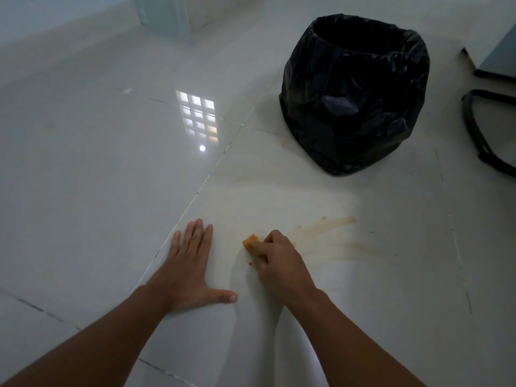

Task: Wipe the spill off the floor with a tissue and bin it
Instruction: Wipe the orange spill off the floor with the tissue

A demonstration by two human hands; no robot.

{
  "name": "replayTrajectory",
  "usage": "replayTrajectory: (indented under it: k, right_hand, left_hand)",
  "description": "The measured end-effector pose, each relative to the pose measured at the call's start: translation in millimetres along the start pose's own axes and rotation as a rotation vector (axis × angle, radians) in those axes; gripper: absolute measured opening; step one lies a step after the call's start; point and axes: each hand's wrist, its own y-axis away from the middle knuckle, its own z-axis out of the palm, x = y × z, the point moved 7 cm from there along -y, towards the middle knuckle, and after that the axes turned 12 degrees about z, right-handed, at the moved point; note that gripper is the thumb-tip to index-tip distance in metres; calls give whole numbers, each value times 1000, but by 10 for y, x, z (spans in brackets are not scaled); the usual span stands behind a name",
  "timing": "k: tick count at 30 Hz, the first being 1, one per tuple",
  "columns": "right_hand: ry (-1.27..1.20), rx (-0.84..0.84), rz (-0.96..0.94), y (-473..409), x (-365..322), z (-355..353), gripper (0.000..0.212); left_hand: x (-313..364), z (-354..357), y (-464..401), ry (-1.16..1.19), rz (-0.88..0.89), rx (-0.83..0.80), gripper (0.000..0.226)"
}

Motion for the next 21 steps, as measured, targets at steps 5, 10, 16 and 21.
replayTrajectory:
  k: [5,10,16,21]
  right_hand:
    - [-71,-3,-64,154,-72,21,32]
    - [-156,112,12,199,-89,44,31]
    - [-82,52,29,192,-238,220,27]
    - [13,153,-7,287,-158,169,22]
  left_hand:
    - [64,48,70,-16,48,14,156]
    - [97,80,107,-56,55,22,154]
    - [98,87,102,-62,58,18,154]
    - [93,90,116,-66,60,2,153]
